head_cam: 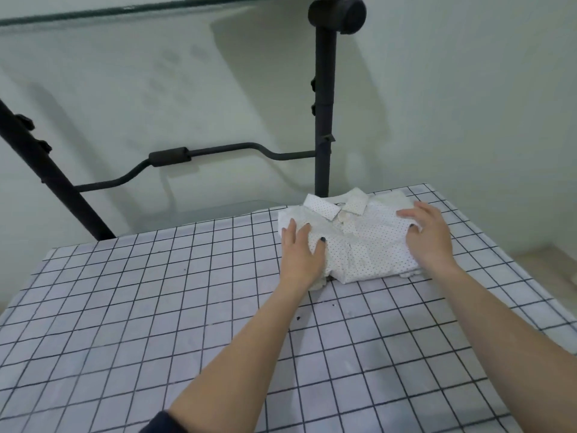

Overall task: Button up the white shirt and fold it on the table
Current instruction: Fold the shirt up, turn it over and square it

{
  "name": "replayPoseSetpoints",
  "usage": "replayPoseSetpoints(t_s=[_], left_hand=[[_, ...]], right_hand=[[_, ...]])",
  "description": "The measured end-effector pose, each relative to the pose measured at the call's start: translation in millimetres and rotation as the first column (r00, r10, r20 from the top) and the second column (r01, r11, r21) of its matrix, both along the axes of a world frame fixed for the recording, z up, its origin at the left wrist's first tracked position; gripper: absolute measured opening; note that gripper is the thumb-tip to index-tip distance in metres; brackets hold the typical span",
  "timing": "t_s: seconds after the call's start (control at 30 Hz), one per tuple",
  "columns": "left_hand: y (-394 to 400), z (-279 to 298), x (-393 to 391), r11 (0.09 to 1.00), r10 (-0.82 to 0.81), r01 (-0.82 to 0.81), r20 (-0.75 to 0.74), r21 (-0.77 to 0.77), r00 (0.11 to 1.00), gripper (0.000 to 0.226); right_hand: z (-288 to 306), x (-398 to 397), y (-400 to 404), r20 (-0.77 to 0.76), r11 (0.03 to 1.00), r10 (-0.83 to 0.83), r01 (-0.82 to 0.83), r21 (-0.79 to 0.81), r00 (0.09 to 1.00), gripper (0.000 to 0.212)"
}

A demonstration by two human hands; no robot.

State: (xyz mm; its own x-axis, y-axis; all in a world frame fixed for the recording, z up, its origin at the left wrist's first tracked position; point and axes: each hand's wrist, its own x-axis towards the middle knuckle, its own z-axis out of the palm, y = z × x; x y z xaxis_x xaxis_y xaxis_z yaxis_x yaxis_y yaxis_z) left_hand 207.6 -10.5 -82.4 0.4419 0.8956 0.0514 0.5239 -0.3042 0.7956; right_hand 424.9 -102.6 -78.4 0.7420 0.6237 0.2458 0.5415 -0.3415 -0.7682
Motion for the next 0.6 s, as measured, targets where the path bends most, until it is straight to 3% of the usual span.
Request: replayPoseSetpoints(t_s=[0.07, 0.13, 0.23, 0.3, 0.4, 0.6], left_hand=[[6, -7, 6, 1.0, -0.023, 0.024, -0.066, 0.009, 0.998, 0.054], [7, -18, 10, 0.998, -0.028, 0.038, -0.229, 0.041, 0.973, 0.055], [4, -32, 9, 0.994, 0.03, 0.016, -0.409, 0.108, 0.912, 0.056], [2, -38, 7, 0.99, 0.044, 0.019, -0.429, 0.143, 0.902, 0.059], [-1, -40, -1, 0.985, 0.024, 0.058, -0.462, 0.162, 0.886, 0.062], [-9, -33, -23, 0.982, -0.112, 0.168, -0.455, 0.085, 0.883, 0.066]], right_hand=[[-3, 12, 2, 0.064, 0.99, -0.052, 0.06, -0.13, 0.997, 0.043], [-6, 17, 5, 0.219, 0.94, -0.078, 0.145, -0.31, 0.973, 0.036], [-18, 10, 10, 0.301, 0.893, 0.038, 0.103, -0.439, 0.953, 0.053], [-33, 0, 7, 0.284, 0.854, 0.1, 0.065, -0.517, 0.954, 0.062], [-46, -4, 0, 0.303, 0.859, 0.094, 0.077, -0.506, 0.948, 0.062], [-29, -11, -1, 0.259, 0.823, 0.123, 0.048, -0.566, 0.958, 0.062]])
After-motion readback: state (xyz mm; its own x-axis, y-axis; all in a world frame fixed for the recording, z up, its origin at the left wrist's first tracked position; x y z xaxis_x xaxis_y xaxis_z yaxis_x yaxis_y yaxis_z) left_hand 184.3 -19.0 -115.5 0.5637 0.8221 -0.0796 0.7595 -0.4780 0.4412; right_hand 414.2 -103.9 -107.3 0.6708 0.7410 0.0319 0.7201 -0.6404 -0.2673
